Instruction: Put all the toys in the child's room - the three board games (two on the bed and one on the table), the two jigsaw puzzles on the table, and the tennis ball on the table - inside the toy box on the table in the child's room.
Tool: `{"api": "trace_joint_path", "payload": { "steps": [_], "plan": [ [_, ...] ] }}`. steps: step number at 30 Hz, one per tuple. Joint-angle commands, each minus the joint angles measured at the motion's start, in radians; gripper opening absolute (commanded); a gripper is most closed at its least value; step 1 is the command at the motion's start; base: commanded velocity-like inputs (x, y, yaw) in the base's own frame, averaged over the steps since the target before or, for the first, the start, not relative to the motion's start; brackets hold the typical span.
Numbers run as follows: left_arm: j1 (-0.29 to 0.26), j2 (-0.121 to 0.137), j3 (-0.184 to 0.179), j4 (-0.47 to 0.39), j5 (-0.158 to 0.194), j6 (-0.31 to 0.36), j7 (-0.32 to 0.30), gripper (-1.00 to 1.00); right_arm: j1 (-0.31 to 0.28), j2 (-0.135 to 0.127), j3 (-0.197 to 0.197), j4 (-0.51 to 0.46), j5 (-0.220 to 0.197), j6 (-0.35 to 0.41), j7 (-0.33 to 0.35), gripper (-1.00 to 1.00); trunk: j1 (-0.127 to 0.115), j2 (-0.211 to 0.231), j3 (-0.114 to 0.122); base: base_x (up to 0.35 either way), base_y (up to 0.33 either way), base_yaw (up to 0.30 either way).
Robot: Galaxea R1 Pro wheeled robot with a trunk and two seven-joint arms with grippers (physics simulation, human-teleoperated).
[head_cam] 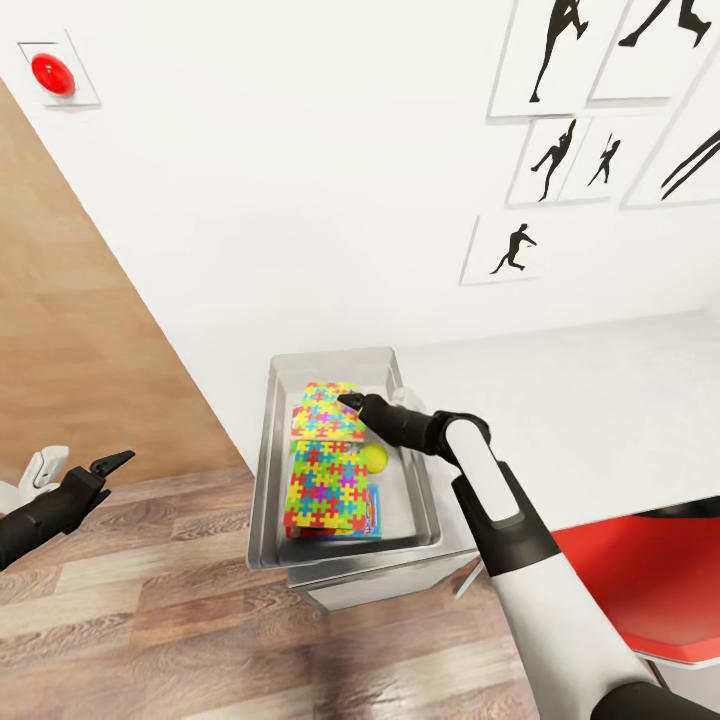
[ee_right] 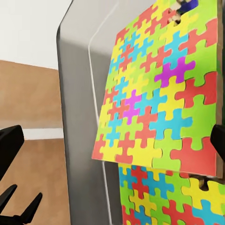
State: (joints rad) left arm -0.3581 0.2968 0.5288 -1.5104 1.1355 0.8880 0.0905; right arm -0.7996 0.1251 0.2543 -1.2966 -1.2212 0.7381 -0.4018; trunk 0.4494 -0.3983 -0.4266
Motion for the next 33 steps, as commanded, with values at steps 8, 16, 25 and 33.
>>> {"api": "trace_joint_path", "payload": {
  "steps": [8,16,25,33],
  "plan": [
    [-0.001,0.000,0.001,-0.001,0.010,0.005,0.010,1.00,-0.001,0.002,0.002,-0.022,0.007,0.004,-0.018,1.00,0.001,-0.002,-0.002,0.000,0.000,0.000],
    [-0.001,0.000,0.001,-0.001,0.010,0.005,0.009,1.00,0.001,0.001,0.001,-0.037,0.015,0.005,-0.019,1.00,0.001,-0.002,-0.002,0.000,0.000,0.000],
    [-0.001,-0.001,0.001,-0.001,0.010,0.005,0.010,1.00,0.014,-0.002,-0.001,-0.135,0.042,0.004,-0.020,1.00,0.001,-0.002,-0.002,0.000,0.000,0.000],
    [-0.001,-0.001,0.001,-0.001,0.010,-0.005,0.009,1.00,0.041,-0.011,-0.004,-0.205,0.100,0.005,-0.018,1.00,0.001,-0.002,-0.002,0.000,0.000,0.000]
  ]
}}
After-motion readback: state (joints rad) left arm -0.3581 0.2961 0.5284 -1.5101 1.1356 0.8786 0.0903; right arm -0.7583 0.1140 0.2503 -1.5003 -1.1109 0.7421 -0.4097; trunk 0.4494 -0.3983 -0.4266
